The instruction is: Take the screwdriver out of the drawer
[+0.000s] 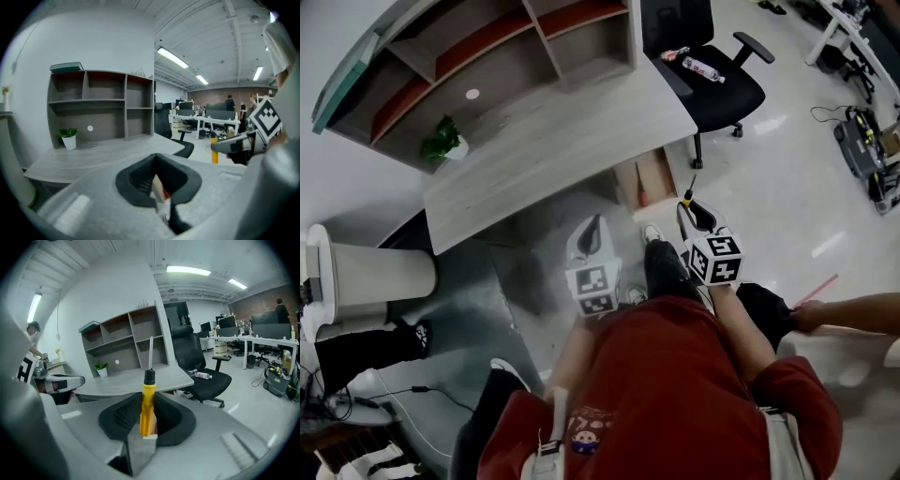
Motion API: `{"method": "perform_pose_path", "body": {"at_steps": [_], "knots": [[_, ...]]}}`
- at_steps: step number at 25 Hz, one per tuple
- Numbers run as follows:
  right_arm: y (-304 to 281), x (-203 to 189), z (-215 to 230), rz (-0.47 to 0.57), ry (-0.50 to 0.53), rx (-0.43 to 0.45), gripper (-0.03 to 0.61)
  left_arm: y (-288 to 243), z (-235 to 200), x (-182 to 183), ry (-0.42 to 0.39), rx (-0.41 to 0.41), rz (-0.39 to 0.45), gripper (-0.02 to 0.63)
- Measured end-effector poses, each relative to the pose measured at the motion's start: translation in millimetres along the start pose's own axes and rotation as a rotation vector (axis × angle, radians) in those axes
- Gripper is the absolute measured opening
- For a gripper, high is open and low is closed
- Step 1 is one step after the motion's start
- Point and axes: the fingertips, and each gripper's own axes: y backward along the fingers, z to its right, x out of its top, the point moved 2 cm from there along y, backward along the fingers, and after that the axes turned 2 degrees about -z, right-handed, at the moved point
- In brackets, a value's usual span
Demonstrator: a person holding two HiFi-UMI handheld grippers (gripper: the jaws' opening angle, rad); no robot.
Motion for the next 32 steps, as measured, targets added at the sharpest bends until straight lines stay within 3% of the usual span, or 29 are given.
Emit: {"method": "perform_pose_path", "body": {"at_steps": [32], "knots": [[-1,3,-1,-0.018,0.019,-0.009,0.080,-8,11,2,0.001,-0.034,-0.003,-0.002]]}}
